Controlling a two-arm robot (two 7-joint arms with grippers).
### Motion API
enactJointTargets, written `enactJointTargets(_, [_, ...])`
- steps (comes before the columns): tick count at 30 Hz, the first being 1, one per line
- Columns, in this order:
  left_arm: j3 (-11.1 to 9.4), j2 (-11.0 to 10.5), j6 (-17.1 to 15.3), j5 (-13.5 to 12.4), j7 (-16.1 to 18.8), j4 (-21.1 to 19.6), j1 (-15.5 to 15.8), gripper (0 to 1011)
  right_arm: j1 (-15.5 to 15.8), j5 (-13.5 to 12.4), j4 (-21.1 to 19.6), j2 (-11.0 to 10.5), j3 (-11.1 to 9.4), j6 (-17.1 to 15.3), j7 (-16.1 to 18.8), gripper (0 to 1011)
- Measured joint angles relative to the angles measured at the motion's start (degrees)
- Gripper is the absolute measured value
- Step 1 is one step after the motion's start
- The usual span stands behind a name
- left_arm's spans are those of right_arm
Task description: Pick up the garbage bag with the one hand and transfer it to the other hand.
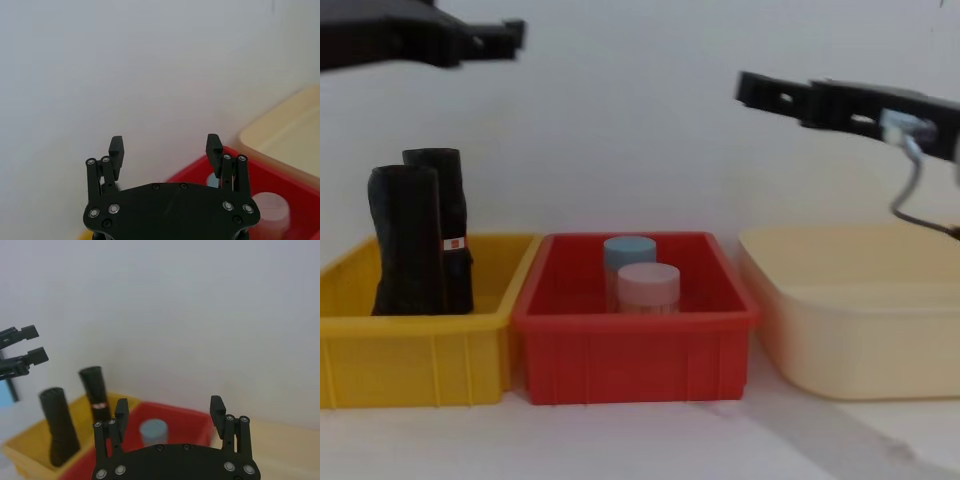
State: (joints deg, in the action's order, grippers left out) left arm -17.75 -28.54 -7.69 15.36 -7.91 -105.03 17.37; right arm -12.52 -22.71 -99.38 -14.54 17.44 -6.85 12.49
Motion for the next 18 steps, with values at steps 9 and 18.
enactJointTargets(9, [9.4, -3.9, -1.9, 5.4, -2.4, -3.3, -3.5, 1000, -7.1, -0.6, 4.4, 3.6, 4.0, -2.7, 1.4, 999])
enactJointTargets(18, [15.9, -4.4, -3.0, 11.5, -4.4, -3.2, -5.9, 1000, -11.4, -0.6, 7.5, 5.4, 6.5, -4.9, 1.7, 999])
